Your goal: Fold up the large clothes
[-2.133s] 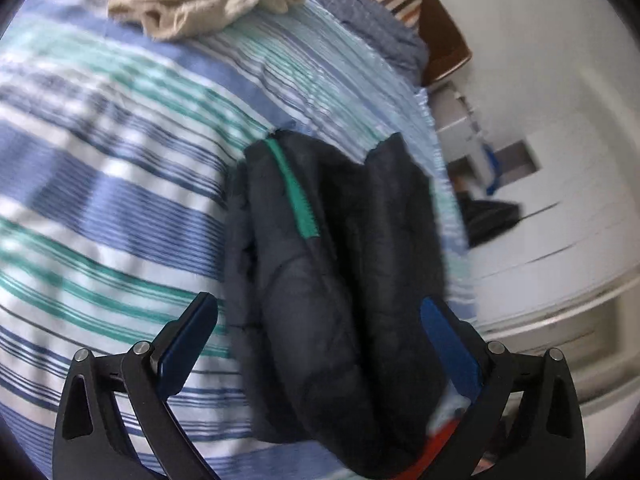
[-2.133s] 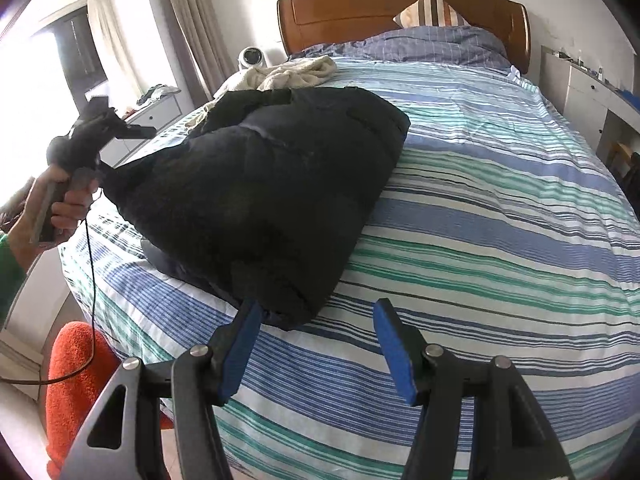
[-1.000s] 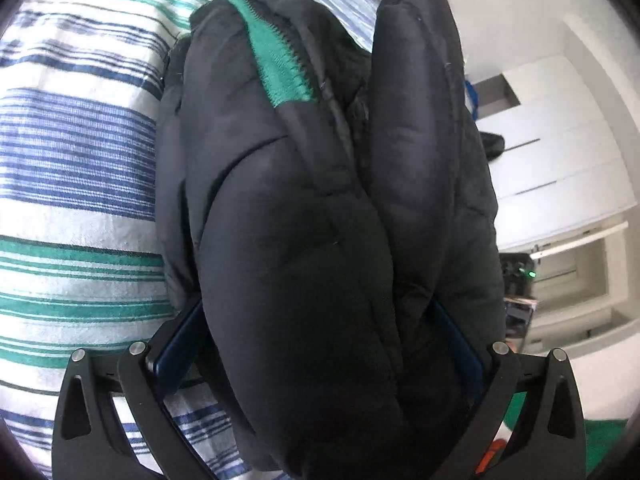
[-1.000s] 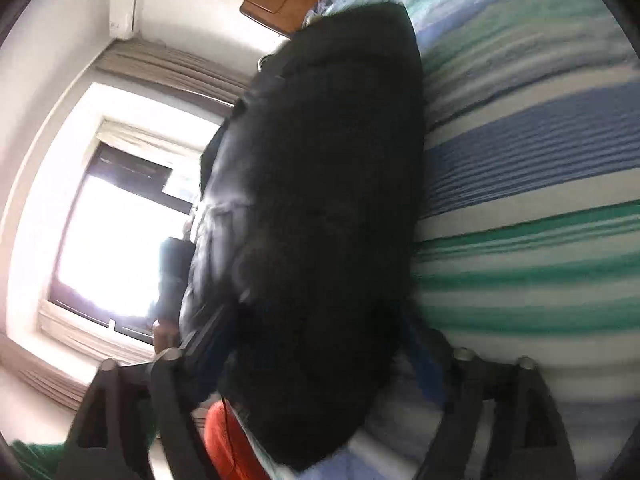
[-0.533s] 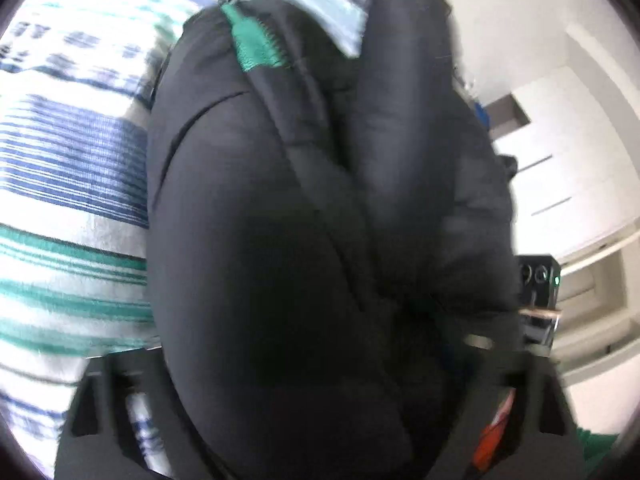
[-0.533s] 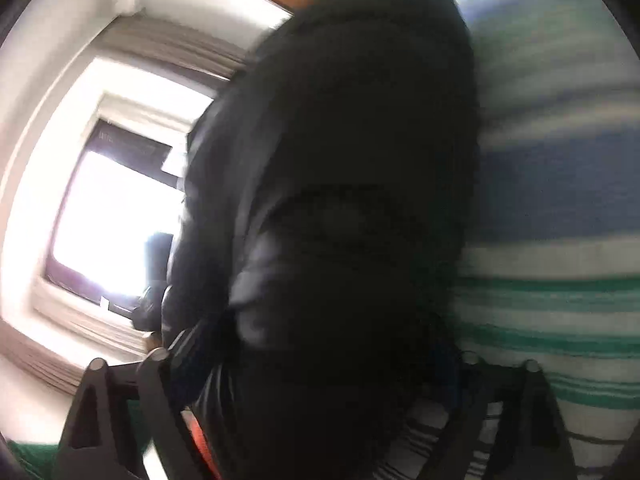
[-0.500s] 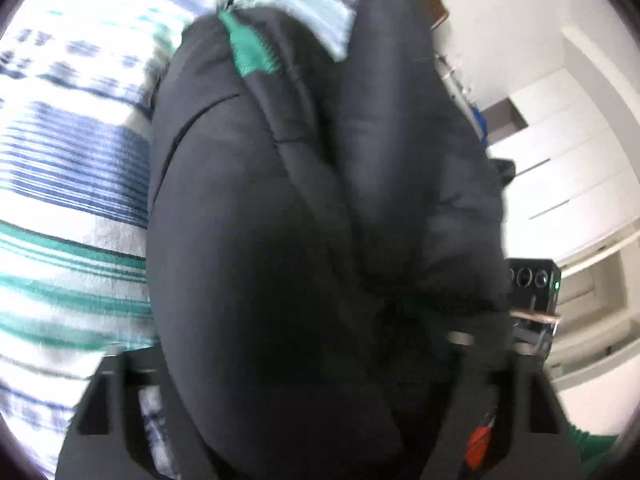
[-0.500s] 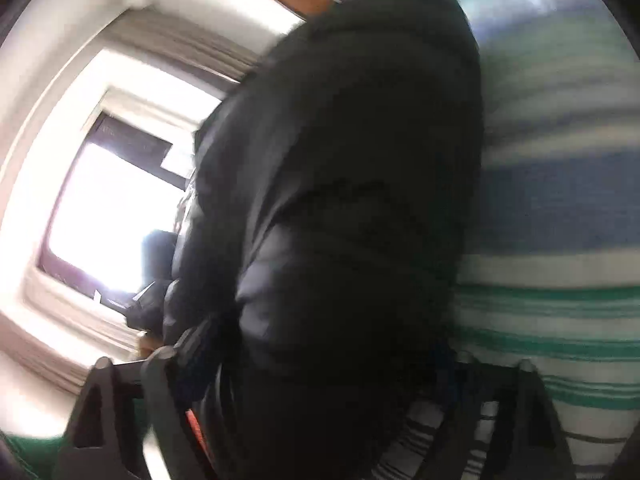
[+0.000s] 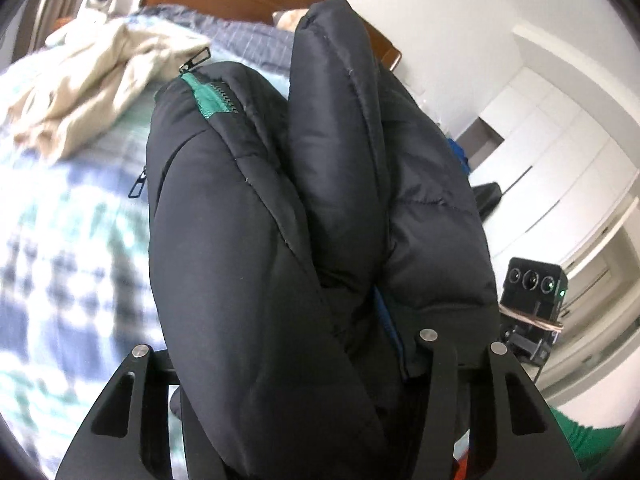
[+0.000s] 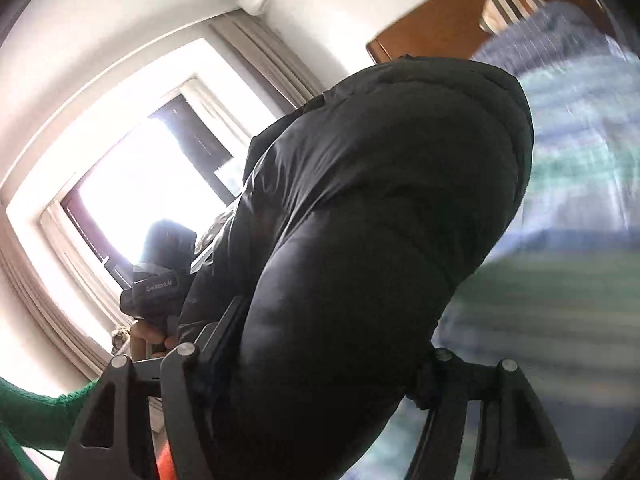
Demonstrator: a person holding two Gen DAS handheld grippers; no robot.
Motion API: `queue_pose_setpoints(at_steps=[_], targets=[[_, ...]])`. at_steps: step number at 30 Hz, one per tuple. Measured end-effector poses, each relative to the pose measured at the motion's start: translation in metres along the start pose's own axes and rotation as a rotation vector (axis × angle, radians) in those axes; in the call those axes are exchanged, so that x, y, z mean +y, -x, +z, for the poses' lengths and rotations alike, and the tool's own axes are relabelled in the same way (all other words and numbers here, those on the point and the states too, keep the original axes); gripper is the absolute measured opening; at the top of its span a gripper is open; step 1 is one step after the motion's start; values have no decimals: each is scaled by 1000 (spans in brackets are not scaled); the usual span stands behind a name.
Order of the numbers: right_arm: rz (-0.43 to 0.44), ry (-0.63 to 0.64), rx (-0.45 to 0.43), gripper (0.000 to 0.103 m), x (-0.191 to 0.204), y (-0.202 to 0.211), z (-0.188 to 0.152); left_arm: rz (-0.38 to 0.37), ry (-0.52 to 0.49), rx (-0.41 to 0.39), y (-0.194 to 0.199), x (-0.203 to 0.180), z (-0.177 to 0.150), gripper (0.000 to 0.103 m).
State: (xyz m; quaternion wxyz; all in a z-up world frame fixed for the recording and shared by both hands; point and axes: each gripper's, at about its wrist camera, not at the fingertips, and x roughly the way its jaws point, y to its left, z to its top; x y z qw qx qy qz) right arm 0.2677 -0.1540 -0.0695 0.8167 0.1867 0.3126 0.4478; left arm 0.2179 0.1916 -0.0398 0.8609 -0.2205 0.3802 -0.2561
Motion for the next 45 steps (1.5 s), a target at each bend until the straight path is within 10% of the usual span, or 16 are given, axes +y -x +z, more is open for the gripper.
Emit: queue_pose_setpoints(at_steps=[8,11,13,17,23,28,45], targets=[[-30,-154,59,68,-128,-36,39,38,53,81,-108,43,43,61],[-65,-367,143,79,-191,-47,3,72,172,143,-158,80,19,92],[-59,-382,113,85,-196,-36,-9,37,184,126,-156,85,14,96],[-194,-333,113,88,-172,-13,-5,122,83,124,-125,68,10,96],[-606,24,14,100,-57,43,14,476,-191,-87,-30,-9,-13,103],[-879,213,-34,101,32,72,-3,562,-250,-195,9,-57,-44,103],[-996,238,-89,101,106,137,-50,635,-269,-260,30,-158,-113,103]])
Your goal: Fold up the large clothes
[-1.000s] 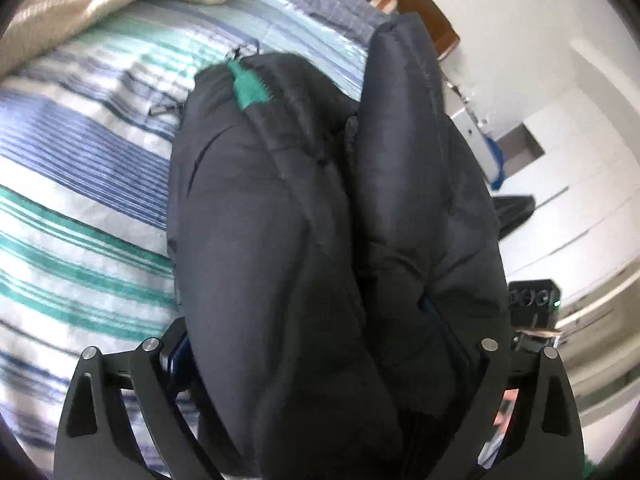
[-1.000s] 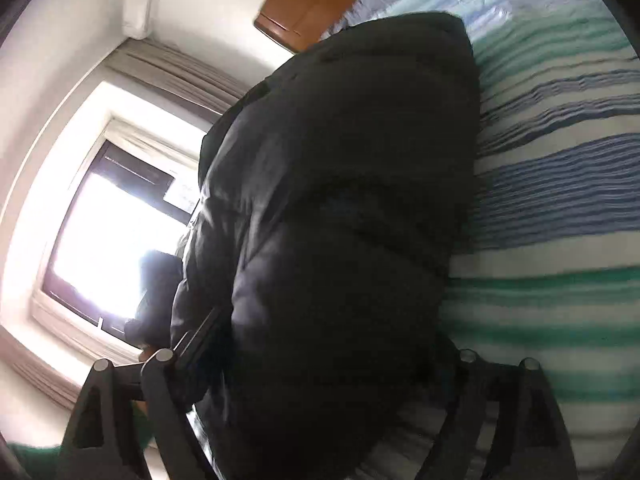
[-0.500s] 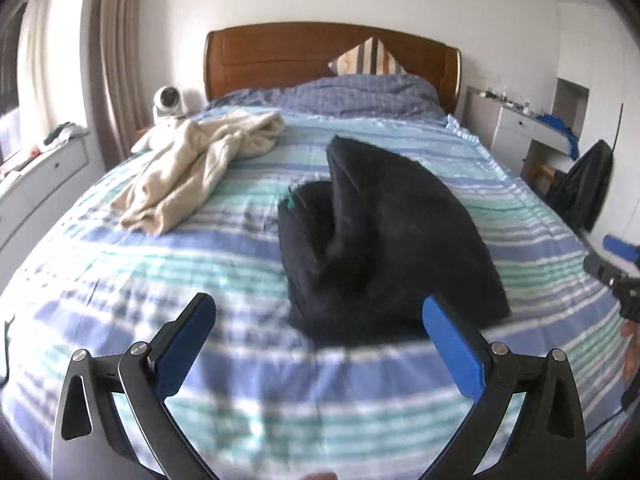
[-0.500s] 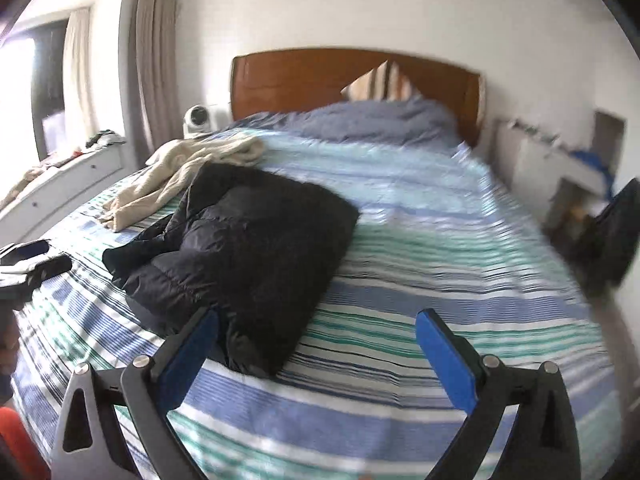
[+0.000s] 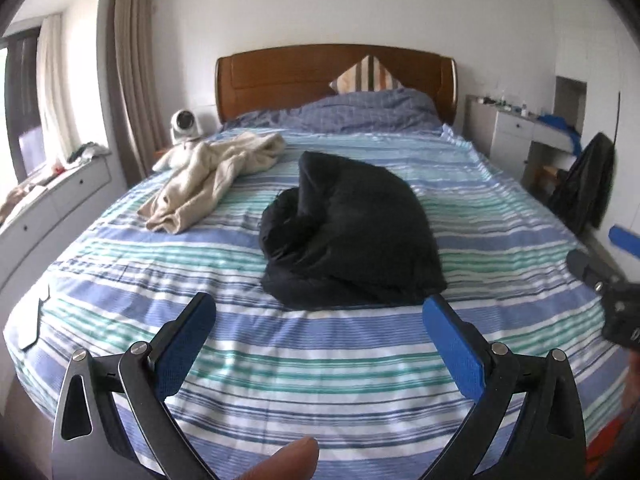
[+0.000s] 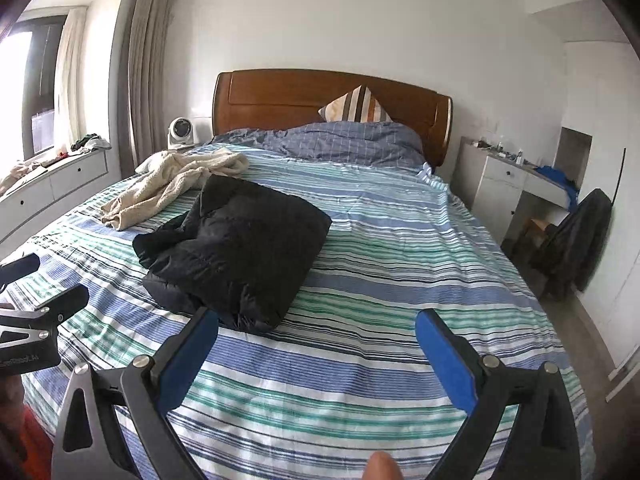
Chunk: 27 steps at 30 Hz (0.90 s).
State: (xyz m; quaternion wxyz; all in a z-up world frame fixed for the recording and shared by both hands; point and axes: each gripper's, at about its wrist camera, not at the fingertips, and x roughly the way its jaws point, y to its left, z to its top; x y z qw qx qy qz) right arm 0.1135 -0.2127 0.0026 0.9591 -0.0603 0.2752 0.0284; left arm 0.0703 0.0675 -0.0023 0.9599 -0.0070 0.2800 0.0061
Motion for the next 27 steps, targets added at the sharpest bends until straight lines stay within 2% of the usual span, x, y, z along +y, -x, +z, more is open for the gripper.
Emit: queue_pose_setpoints(at_steps=[3,8,14,20,27], targets=[[-5,-7,22,101,-2,6,-3,-3,41,4,6,1,-1,103],[-1,-9,22,101,-2,18,-9,35,57,-8,18,-3,-2,103],[39,-24,19,101,-1,28,-16,19,72,-35,29,-6,-5,103],[45,-45,72,101,2,26,-21,130,16,15,23,-16,-12,103],[14,-28,93,101,4,33,-24,58,61,98,19,-14,-11,103]])
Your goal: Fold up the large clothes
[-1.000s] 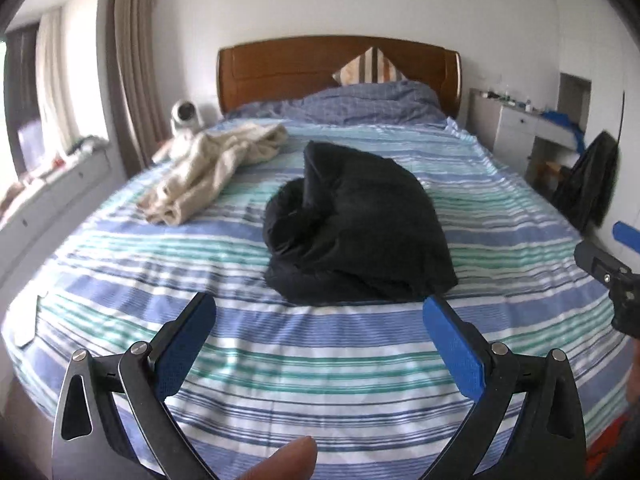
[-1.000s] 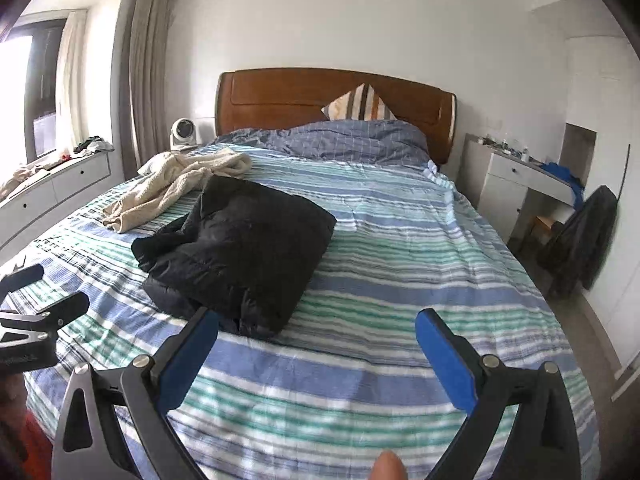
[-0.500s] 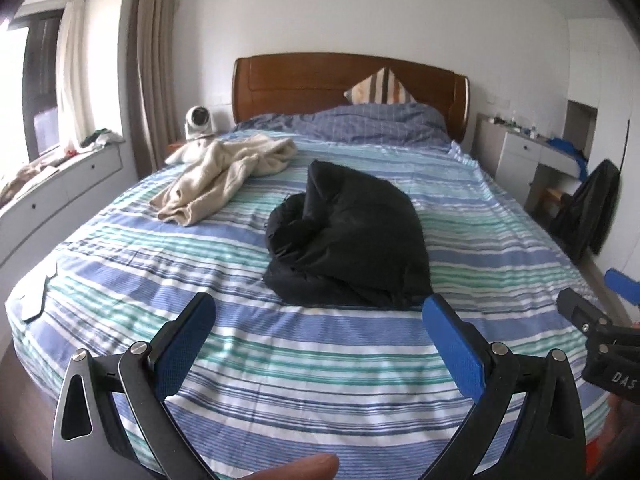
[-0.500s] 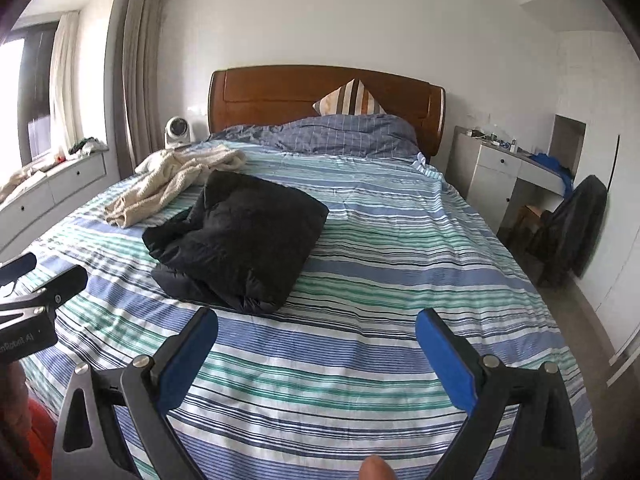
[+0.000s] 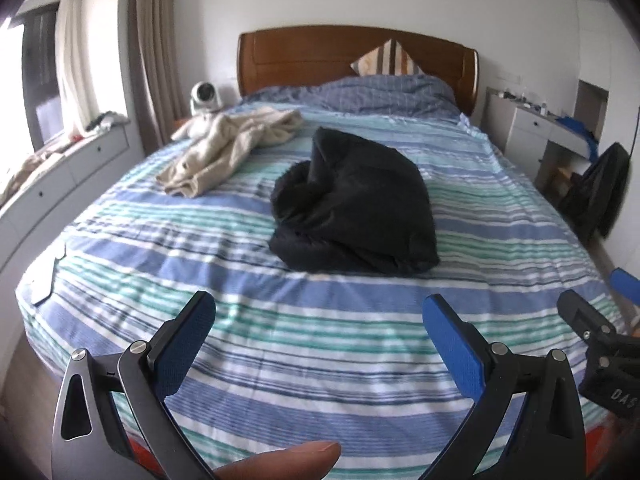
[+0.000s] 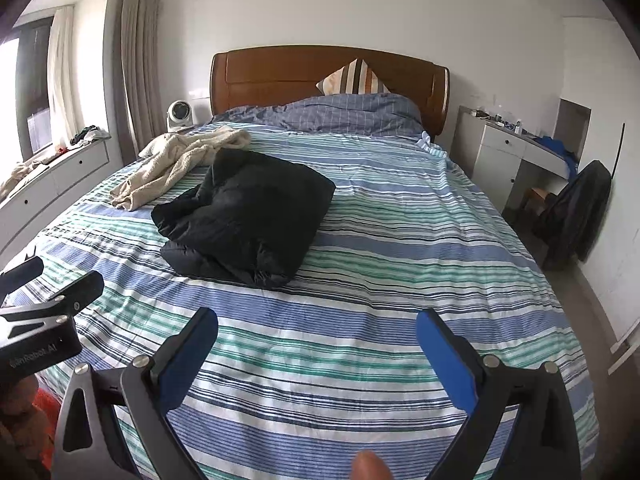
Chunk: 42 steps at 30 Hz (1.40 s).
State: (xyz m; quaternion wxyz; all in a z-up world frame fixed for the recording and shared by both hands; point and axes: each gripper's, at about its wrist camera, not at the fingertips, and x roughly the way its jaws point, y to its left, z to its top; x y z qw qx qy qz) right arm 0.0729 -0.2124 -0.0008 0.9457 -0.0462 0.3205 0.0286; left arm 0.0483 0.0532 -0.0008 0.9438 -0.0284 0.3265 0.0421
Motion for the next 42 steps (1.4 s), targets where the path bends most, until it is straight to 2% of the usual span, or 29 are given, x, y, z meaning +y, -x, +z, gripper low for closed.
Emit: queue_pose_setpoints(at_steps=[4,17,22,31,42], targets=[[-13,6,21,101,2,0,-2,2,-9,18,2,-4,0,103],[-12,25,17,101,6,15,-2,53,-53,-9,16,-10,2,103],[-16,26,22,101,6,15,-4,50,-65,-12,18,-13,2,102],[-21,27,36,101,4,19,-6,36,-49,27,11,-9,-3,102],[-23,29,43,101,5,19,-6,29,-64,24,13,-14,0,102]])
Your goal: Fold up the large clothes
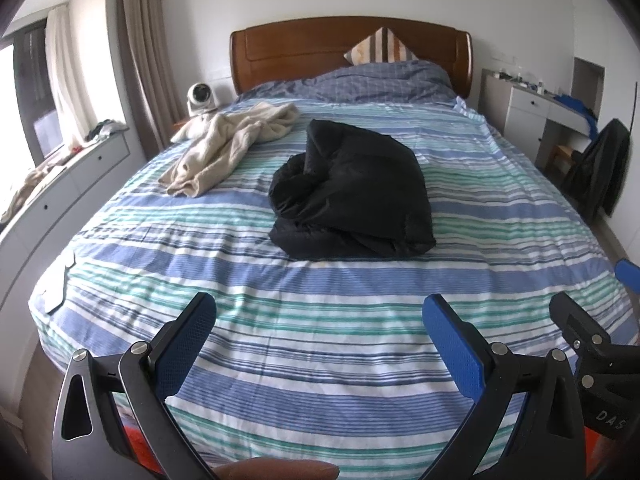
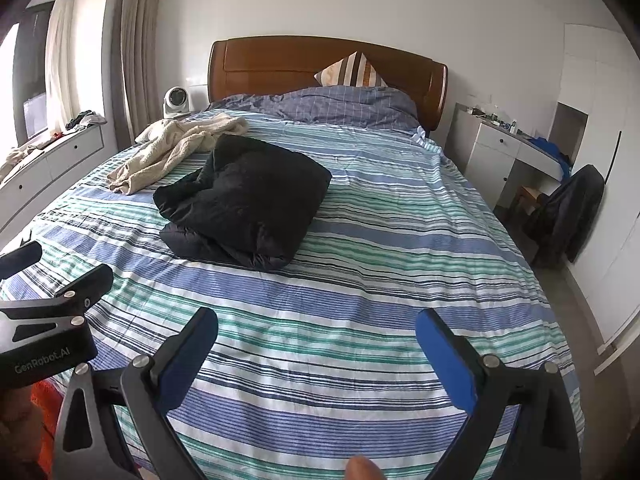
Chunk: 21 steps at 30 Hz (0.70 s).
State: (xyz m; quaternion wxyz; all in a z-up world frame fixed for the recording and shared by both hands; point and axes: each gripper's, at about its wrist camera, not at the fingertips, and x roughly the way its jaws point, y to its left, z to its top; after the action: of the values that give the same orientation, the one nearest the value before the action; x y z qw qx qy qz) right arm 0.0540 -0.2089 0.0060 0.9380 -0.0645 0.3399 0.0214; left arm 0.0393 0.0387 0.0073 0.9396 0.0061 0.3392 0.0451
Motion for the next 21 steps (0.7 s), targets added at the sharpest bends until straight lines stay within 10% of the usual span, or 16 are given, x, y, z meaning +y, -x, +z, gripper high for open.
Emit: queue_pose_setpoints(at_steps=[21], targets=[[12,-13,25,101,0,-9,-4,-6,9,-6,-4,0,0,102]])
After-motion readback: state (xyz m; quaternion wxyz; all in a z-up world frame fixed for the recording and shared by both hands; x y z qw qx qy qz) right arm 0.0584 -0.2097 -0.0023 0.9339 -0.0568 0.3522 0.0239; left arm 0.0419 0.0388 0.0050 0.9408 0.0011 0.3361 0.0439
